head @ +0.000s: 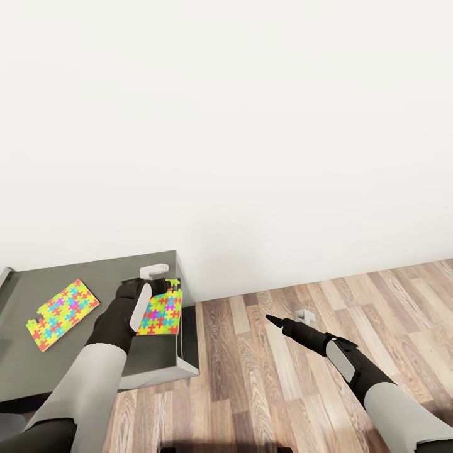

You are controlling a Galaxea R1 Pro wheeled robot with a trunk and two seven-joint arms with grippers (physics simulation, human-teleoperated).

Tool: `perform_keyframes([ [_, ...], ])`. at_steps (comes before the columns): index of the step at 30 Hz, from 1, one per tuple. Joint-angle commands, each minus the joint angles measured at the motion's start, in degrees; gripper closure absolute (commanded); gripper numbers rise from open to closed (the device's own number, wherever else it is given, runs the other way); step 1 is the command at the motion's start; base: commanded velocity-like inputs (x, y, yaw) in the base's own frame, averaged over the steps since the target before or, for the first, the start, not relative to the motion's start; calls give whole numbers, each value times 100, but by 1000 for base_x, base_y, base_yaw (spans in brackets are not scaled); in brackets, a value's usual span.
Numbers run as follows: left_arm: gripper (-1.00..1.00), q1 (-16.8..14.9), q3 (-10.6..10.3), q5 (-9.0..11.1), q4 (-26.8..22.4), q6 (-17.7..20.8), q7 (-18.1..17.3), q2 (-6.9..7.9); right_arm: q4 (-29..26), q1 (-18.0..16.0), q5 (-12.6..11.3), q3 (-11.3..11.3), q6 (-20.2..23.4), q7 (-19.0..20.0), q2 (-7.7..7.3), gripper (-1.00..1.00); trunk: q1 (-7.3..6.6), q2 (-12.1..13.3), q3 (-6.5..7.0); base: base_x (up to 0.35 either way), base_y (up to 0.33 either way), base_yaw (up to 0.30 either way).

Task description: Put all the toys in the child's room - the three board games (two on the bed and one on the table), the two jigsaw puzzles on the table, and the tennis ball on the table - inside the toy box on the table in the child's room.

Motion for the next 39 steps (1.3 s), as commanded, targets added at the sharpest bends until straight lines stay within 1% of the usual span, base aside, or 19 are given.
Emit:
perform_keyframes([
  [1, -100, -1, 12, 146, 391, 9, 29, -5, -3, -3, -60, 27, 37, -2, -7, -100, 5, -8, -9, 0, -4, 0],
  [17, -100, -1, 32, 156, 360, 102, 14, 32, -5, -3, -60, 27, 37, -2, -7, -100, 5, -8, -9, 0, 0, 0],
  [19, -100, -1, 32, 162, 358, 120, -55, 35, -6, -3, -60, 27, 37, -2, -7, -100, 5, -8, -9, 0, 0, 0],
  [23, -100, -1, 26, 184, 356, 161, -532, 44, -7, -3, -60, 27, 37, -2, -7, -100, 5, -8, -9, 0, 0, 0],
  [26, -100, -1, 24, 184, 356, 170, -671, 39, -5, -3, -60, 28, 37, -2, -7, -100, 5, -8, -9, 0, 0, 0],
  [39, -100, -1, 23, 187, 356, 171, -717, 38, -6, -3, -60, 27, 37, -2, -7, -100, 5, -8, -9, 0, 0, 0],
])
